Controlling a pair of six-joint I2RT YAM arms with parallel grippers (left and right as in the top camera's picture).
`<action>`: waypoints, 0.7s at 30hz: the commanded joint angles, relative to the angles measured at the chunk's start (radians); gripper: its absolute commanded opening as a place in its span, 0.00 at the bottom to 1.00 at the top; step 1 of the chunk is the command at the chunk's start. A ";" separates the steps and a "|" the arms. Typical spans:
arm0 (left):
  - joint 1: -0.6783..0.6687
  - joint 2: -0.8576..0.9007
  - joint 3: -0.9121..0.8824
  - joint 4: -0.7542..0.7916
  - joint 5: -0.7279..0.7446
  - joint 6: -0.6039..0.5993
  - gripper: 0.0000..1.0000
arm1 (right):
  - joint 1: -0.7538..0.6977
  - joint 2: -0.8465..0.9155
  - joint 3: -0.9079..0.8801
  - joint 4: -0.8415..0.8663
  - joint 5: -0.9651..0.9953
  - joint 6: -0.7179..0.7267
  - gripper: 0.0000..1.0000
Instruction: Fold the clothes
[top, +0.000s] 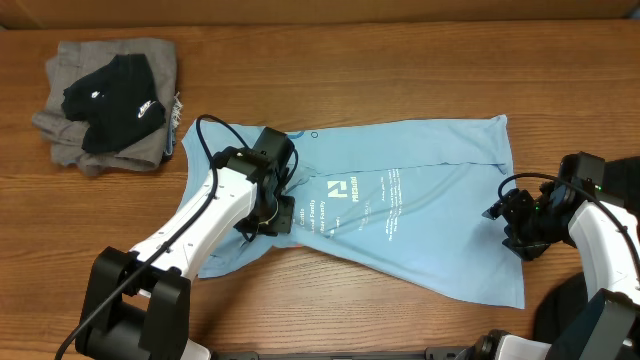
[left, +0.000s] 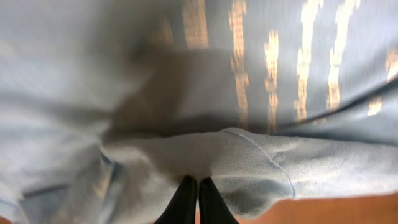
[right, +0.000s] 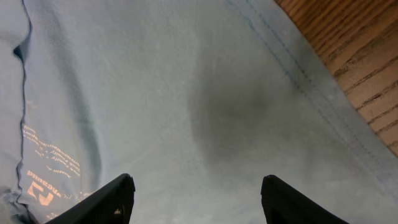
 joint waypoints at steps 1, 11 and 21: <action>0.008 0.002 0.021 0.029 -0.090 0.018 0.11 | -0.003 0.001 0.002 0.005 -0.001 -0.004 0.69; -0.003 0.002 0.052 -0.222 0.068 0.018 0.29 | -0.003 0.001 0.002 0.002 -0.001 -0.004 0.69; -0.012 0.002 -0.117 -0.149 -0.056 -0.148 0.38 | -0.003 0.001 0.002 0.006 -0.001 -0.004 0.70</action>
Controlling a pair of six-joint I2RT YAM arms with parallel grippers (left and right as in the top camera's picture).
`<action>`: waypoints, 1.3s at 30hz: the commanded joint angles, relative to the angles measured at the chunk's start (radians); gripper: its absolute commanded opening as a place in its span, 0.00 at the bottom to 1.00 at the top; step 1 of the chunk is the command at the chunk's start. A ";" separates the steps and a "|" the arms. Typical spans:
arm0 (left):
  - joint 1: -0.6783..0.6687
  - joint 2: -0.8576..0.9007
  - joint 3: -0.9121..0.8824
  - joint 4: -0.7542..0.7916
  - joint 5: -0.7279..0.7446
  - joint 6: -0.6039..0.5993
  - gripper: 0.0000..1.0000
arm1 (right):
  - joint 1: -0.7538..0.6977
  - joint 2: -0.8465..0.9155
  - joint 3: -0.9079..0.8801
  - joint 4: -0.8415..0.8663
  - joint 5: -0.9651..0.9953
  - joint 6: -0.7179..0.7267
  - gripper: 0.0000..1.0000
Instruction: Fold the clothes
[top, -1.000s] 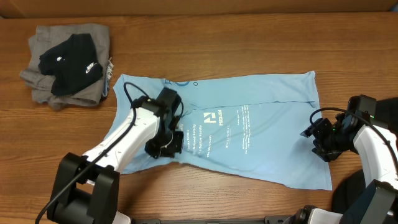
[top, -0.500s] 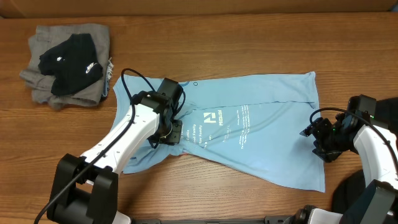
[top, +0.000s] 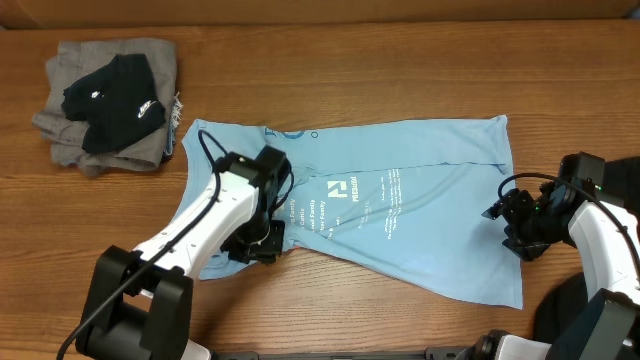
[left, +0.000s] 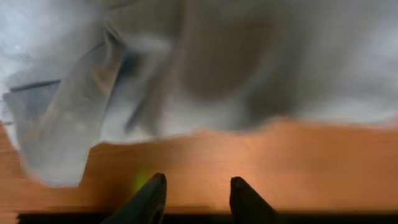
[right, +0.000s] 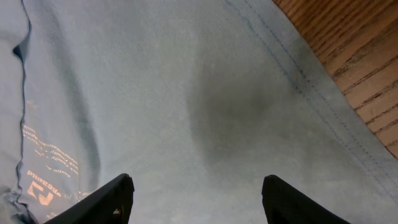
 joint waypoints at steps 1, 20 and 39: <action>-0.002 0.002 -0.064 0.080 -0.050 -0.070 0.40 | -0.003 0.002 0.002 0.010 0.000 -0.003 0.70; -0.002 0.002 -0.069 0.078 -0.106 -0.132 0.04 | -0.003 0.002 0.002 0.010 0.000 -0.003 0.70; -0.004 0.001 0.148 -0.312 0.078 0.053 0.04 | -0.038 0.002 0.002 -0.010 0.000 0.022 0.70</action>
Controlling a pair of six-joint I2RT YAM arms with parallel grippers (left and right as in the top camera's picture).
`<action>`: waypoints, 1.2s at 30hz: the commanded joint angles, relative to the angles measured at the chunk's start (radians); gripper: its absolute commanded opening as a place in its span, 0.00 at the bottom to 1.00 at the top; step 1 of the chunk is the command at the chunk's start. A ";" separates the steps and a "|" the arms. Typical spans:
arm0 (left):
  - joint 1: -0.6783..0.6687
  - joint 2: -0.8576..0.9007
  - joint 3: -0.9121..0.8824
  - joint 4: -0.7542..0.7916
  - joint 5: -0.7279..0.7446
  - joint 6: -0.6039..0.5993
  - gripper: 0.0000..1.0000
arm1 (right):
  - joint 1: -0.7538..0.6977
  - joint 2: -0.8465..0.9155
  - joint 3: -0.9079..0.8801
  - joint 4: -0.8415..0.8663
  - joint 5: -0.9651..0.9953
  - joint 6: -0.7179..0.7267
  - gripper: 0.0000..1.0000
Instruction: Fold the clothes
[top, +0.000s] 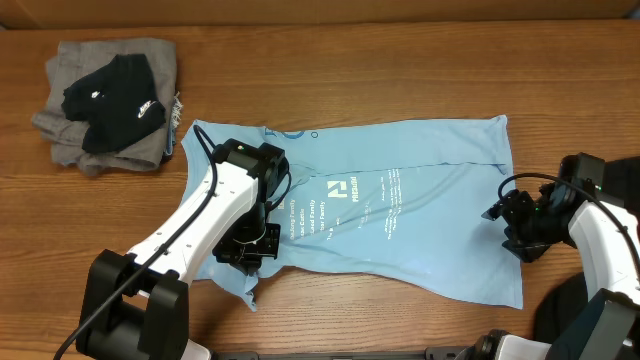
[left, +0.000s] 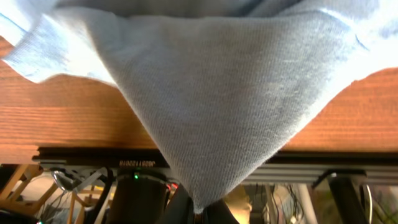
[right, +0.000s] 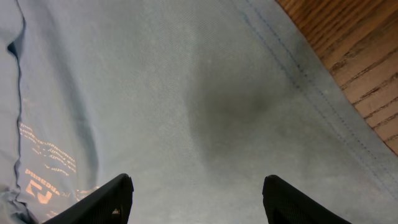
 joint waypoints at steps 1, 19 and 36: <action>-0.004 0.000 0.014 -0.023 0.040 0.047 0.04 | -0.052 0.001 0.002 0.000 0.000 0.026 0.70; -0.004 0.000 0.014 -0.116 0.090 0.075 0.30 | -0.218 0.003 0.001 -0.049 0.000 -0.005 0.69; 0.142 0.022 0.164 0.324 -0.196 0.012 0.09 | 0.067 0.018 0.039 0.275 -0.187 -0.108 0.53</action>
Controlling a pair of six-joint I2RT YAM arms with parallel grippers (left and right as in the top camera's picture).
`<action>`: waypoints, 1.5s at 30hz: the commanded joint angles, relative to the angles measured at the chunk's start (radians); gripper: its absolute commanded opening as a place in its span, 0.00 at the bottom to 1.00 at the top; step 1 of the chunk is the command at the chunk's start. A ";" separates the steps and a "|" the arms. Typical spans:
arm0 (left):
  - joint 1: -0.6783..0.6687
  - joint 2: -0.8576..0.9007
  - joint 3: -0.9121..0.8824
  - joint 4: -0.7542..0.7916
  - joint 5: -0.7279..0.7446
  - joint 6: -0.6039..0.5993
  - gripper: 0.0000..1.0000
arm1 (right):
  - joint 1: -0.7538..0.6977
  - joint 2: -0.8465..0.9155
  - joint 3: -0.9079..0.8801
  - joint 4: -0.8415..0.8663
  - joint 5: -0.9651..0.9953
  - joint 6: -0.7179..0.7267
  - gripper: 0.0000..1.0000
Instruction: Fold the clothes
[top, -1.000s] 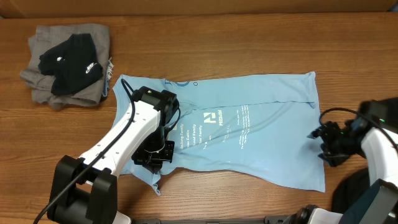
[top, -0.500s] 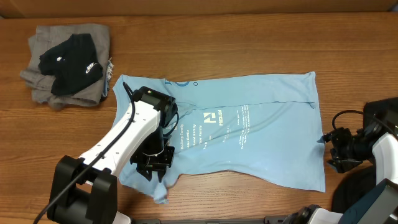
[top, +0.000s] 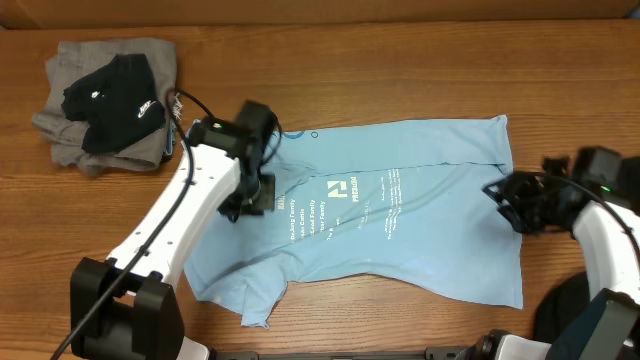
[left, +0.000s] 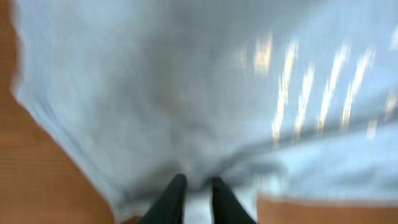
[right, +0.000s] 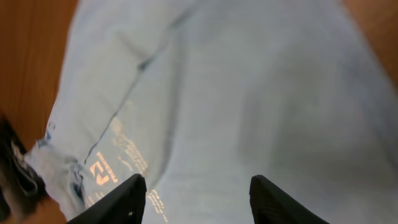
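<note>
A light blue T-shirt with white print lies spread across the table, one sleeve laid out at the front left. My left gripper hovers over the shirt's left side. In the left wrist view the left gripper has its fingers a little apart, with blurred blue cloth beneath and nothing held. My right gripper sits over the shirt's right edge. The right gripper is wide open above the cloth.
A pile of folded clothes, grey with a black garment on top, sits at the back left. Bare wooden table runs behind the shirt. The table's front edge lies just below the shirt's hem.
My left gripper was shut on the shirt's front-left corner near the table's front edge. It has let go and now sits farther back over the shirt's left side. The right gripper has shifted slightly, still open.
First my left gripper was shut on a fold at the shirt's bunched left side. Then it stood open by the front-left edge. Then it was shut on a corner held out over the table's front edge. Now that sleeve lies spread out and the gripper holds nothing.
</note>
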 joint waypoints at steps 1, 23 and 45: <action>0.056 0.035 0.013 0.080 -0.062 0.012 0.04 | 0.082 0.026 0.028 0.077 0.084 0.088 0.50; 0.099 0.381 0.013 0.539 0.095 0.095 0.04 | 0.087 0.495 0.029 0.673 0.375 0.366 0.14; 0.201 0.490 0.449 0.403 0.191 0.020 0.20 | -0.011 0.367 0.371 0.230 0.192 0.095 0.54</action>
